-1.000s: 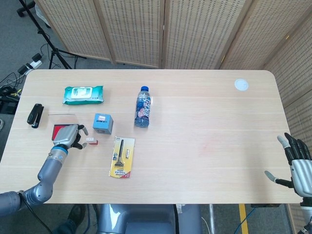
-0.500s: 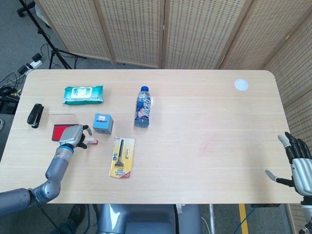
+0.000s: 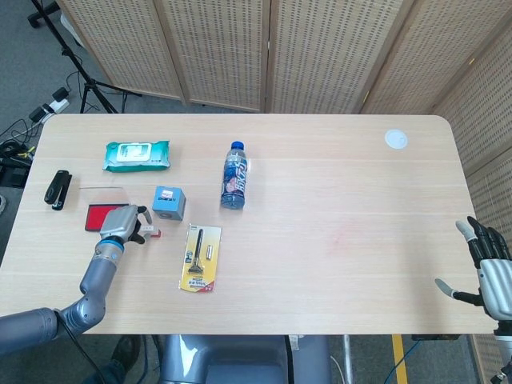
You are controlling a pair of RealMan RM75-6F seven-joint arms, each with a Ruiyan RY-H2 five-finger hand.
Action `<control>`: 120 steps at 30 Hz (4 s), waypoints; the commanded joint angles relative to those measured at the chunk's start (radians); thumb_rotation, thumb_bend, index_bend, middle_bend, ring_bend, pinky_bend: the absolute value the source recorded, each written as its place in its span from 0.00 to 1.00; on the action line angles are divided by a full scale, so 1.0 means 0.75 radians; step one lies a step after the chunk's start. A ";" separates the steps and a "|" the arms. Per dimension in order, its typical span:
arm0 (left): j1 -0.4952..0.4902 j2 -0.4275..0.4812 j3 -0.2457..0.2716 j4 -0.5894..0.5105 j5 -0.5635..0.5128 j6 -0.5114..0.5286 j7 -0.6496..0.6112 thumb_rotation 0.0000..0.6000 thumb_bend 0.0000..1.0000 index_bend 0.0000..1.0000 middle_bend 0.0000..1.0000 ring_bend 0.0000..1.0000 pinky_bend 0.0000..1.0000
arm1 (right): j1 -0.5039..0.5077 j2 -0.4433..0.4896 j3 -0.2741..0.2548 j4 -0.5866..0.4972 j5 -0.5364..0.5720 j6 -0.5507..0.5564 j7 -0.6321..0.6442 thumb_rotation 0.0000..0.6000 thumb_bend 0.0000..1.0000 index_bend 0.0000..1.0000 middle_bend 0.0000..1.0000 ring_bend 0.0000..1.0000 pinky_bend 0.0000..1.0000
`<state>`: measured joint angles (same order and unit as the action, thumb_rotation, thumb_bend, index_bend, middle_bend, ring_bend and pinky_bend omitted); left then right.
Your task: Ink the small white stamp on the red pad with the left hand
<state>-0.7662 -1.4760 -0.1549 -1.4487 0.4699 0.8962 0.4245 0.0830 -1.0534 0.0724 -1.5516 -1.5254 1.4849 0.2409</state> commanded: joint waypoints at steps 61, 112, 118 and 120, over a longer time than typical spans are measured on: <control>-0.051 0.366 0.118 0.196 -0.190 -0.476 -0.154 1.00 0.41 0.61 0.99 0.95 0.93 | 0.020 -0.021 -0.001 0.002 0.020 -0.036 -0.041 1.00 0.00 0.00 0.00 0.00 0.00; -0.054 0.103 0.169 0.564 -0.062 -0.528 -0.285 1.00 0.43 0.62 0.99 0.94 0.93 | 0.032 -0.036 0.005 0.018 0.046 -0.065 -0.055 1.00 0.00 0.00 0.00 0.00 0.00; -0.060 0.096 0.174 0.569 -0.067 -0.525 -0.280 1.00 0.43 0.62 0.99 0.94 0.93 | 0.033 -0.034 0.005 0.017 0.045 -0.065 -0.050 1.00 0.00 0.00 0.00 0.00 0.00; -0.062 0.093 0.177 0.569 -0.071 -0.523 -0.275 1.00 0.43 0.62 0.99 0.94 0.93 | 0.032 -0.033 0.006 0.018 0.046 -0.064 -0.048 1.00 0.00 0.00 0.00 0.00 0.00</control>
<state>-0.8126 -1.4055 -0.0226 -1.0224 0.4174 0.5038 0.2175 0.1071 -1.0787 0.0765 -1.5383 -1.4912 1.4370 0.2049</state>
